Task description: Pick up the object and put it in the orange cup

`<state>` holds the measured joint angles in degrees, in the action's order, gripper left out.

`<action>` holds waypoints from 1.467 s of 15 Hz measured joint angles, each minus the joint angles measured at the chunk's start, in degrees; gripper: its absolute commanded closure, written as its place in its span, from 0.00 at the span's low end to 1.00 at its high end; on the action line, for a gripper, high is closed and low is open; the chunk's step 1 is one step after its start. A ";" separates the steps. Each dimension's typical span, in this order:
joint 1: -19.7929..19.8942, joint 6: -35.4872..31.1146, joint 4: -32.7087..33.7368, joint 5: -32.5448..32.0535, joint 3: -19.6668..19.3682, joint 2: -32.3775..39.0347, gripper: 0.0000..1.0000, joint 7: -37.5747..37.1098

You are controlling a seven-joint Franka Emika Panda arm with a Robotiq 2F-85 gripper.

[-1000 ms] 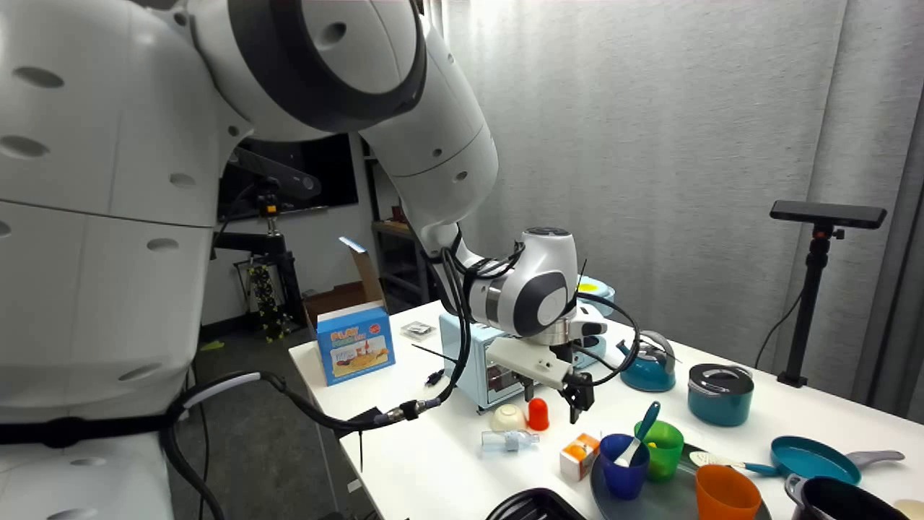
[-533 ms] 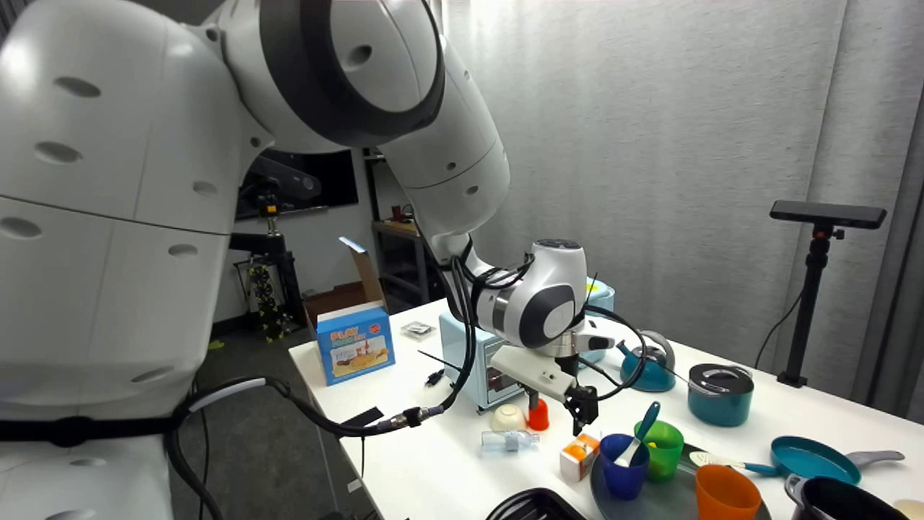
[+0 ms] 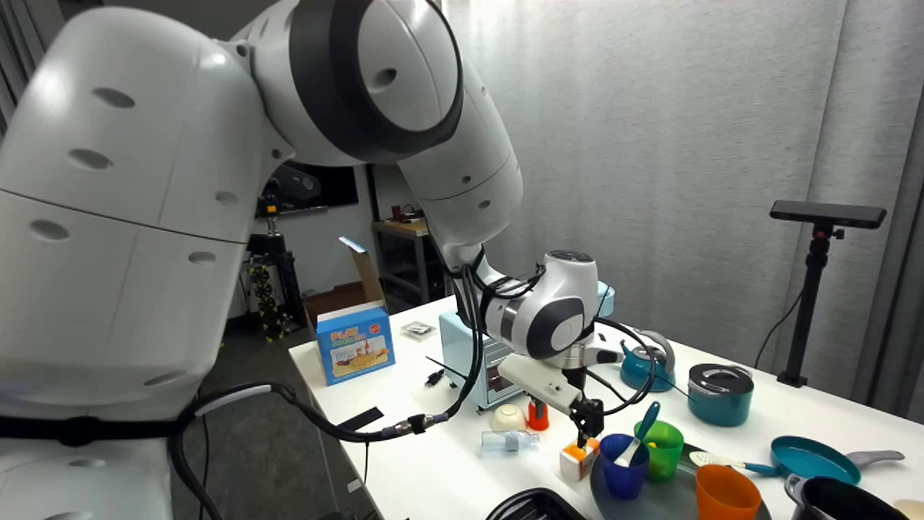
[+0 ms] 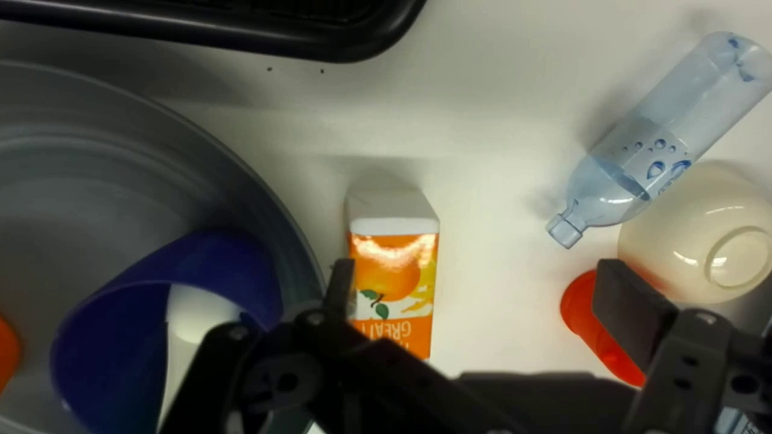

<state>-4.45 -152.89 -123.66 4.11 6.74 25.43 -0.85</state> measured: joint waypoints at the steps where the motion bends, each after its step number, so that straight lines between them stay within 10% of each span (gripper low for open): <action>1: 0.00 0.00 0.36 0.09 0.01 0.41 0.00 0.00; 22: 0.54 0.00 5.15 1.62 0.54 6.13 0.00 0.00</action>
<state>-3.92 -152.89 -118.51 5.73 7.28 31.56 -0.85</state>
